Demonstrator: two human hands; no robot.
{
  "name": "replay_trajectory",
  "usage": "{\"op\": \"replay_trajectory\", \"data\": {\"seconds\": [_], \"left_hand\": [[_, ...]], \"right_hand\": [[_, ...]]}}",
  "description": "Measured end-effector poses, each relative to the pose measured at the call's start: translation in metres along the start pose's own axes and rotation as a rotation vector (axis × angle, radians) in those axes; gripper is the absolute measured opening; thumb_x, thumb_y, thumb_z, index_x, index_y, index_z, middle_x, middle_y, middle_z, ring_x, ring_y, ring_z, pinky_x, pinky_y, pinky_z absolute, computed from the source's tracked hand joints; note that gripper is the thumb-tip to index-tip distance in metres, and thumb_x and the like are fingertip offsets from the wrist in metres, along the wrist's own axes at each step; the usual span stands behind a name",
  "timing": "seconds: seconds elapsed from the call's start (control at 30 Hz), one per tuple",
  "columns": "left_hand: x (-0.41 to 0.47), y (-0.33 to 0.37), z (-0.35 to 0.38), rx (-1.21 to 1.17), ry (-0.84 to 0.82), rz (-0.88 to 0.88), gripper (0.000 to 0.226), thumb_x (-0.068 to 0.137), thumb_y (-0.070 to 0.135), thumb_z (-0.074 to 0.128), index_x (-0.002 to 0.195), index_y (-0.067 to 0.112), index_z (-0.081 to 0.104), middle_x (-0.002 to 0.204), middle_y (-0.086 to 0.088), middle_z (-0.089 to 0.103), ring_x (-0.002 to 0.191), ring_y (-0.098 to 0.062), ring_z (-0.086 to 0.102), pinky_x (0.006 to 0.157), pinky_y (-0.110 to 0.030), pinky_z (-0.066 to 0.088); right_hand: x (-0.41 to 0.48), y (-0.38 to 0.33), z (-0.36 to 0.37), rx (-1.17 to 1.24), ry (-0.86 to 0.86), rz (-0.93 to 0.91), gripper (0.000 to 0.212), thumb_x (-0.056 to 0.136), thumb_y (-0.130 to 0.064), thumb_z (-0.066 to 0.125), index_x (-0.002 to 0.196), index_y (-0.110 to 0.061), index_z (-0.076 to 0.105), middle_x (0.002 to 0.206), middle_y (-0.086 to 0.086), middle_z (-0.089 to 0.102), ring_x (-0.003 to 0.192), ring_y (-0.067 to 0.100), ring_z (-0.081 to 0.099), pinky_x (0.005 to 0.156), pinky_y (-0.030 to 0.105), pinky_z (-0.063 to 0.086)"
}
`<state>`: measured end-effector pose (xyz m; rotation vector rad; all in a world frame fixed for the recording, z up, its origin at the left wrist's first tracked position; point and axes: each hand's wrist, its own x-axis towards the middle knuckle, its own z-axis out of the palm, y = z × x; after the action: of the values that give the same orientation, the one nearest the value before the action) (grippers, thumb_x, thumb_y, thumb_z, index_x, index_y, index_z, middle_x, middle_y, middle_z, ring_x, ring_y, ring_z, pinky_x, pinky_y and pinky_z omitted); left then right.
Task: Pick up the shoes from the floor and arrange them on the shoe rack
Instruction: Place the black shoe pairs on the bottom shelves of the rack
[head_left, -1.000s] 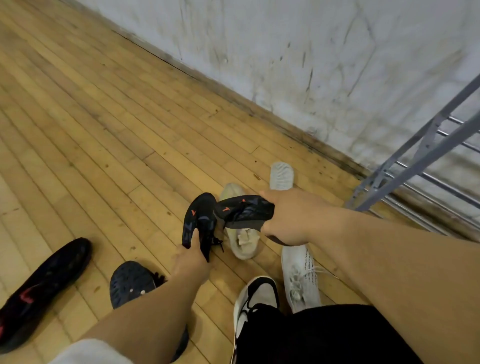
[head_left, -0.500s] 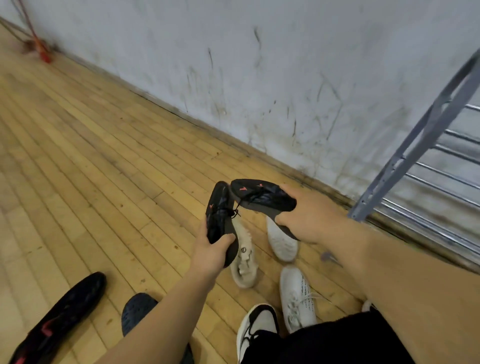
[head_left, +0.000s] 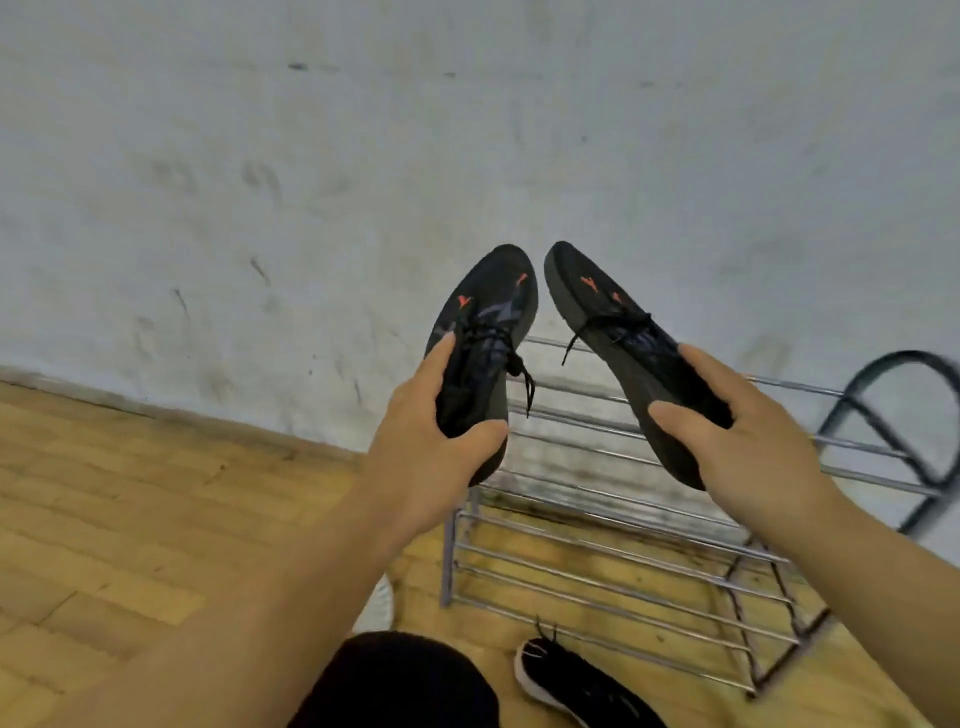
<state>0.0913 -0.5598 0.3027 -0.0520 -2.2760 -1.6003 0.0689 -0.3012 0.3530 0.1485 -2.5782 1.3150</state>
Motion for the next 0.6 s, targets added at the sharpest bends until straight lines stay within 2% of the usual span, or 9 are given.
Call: {"op": "replay_trajectory", "data": {"seconds": [0.1, 0.13, 0.23, 0.27, 0.37, 0.47, 0.53, 0.6], "left_hand": [[0.011, 0.029, 0.063, -0.037, -0.140, 0.012, 0.085, 0.087, 0.036, 0.074, 0.155, 0.053, 0.026, 0.139, 0.022, 0.052, 0.116, -0.001, 0.058, 0.090, -0.021, 0.048], [0.015, 0.036, 0.083, -0.064, -0.184, -0.001, 0.085, 0.087, 0.037, 0.075, 0.155, 0.053, 0.027, 0.138, 0.023, 0.052, 0.116, -0.003, 0.058, 0.090, -0.022, 0.047], [0.016, 0.048, 0.133, -0.164, -0.258, -0.054, 0.078, 0.085, 0.035, 0.077, 0.145, 0.061, 0.036, 0.124, 0.030, 0.057, 0.113, -0.003, 0.059, 0.084, -0.022, 0.047], [0.014, 0.046, 0.146, -0.202, -0.265, -0.079, 0.075, 0.086, 0.031, 0.076, 0.142, 0.063, 0.038, 0.118, 0.032, 0.058, 0.109, -0.001, 0.060, 0.081, -0.020, 0.048], [0.003, 0.032, 0.166, -0.235, -0.320, -0.148, 0.066, 0.089, 0.025, 0.074, 0.135, 0.064, 0.048, 0.112, 0.031, 0.064, 0.102, -0.001, 0.067, 0.080, -0.020, 0.053], [0.004, 0.019, 0.156, -0.129, -0.479, -0.120, 0.066, 0.089, 0.023, 0.075, 0.113, 0.079, 0.050, 0.106, 0.031, 0.070, 0.096, 0.001, 0.070, 0.077, -0.018, 0.056], [0.008, 0.016, 0.147, -0.032, -0.620, -0.077, 0.070, 0.089, 0.021, 0.075, 0.123, 0.076, 0.048, 0.110, 0.031, 0.070, 0.100, 0.003, 0.069, 0.079, -0.016, 0.054], [0.010, 0.011, 0.142, 0.061, -0.715, -0.076, 0.071, 0.089, 0.020, 0.075, 0.135, 0.067, 0.047, 0.115, 0.027, 0.070, 0.103, 0.001, 0.069, 0.085, -0.022, 0.054]], "right_hand": [[-0.015, 0.051, -0.040, 0.162, 0.079, 0.170, 0.055, 0.090, -0.045, 0.071, 0.138, -0.059, 0.049, 0.124, -0.024, 0.062, 0.111, 0.013, 0.065, 0.092, 0.037, 0.053], [-0.020, 0.071, -0.050, 0.231, 0.097, 0.243, 0.054, 0.089, -0.046, 0.071, 0.137, -0.060, 0.050, 0.126, -0.022, 0.063, 0.110, 0.015, 0.066, 0.092, 0.041, 0.055], [-0.032, 0.110, -0.077, 0.500, 0.134, 0.465, 0.044, 0.094, -0.038, 0.068, 0.136, -0.048, 0.058, 0.118, -0.004, 0.069, 0.097, 0.024, 0.069, 0.075, 0.042, 0.057], [-0.035, 0.116, -0.087, 0.563, 0.135, 0.518, 0.036, 0.097, -0.036, 0.065, 0.132, -0.045, 0.061, 0.113, 0.001, 0.069, 0.094, 0.028, 0.067, 0.075, 0.045, 0.059], [-0.037, 0.133, -0.114, 0.593, 0.148, 0.537, 0.020, 0.101, -0.034, 0.059, 0.116, -0.046, 0.066, 0.110, 0.008, 0.070, 0.099, 0.032, 0.067, 0.091, 0.054, 0.058], [-0.039, 0.147, -0.135, 0.565, 0.143, 0.530, 0.032, 0.100, -0.035, 0.060, 0.129, -0.048, 0.063, 0.116, 0.005, 0.073, 0.107, 0.032, 0.072, 0.088, 0.053, 0.060], [-0.043, 0.155, -0.144, 0.540, 0.093, 0.518, 0.037, 0.101, -0.033, 0.059, 0.134, -0.051, 0.060, 0.117, 0.002, 0.075, 0.107, 0.029, 0.073, 0.083, 0.048, 0.061], [-0.046, 0.165, -0.150, 0.518, 0.031, 0.504, 0.039, 0.100, -0.033, 0.058, 0.135, -0.052, 0.059, 0.122, 0.002, 0.072, 0.109, 0.027, 0.072, 0.081, 0.045, 0.061]]}}
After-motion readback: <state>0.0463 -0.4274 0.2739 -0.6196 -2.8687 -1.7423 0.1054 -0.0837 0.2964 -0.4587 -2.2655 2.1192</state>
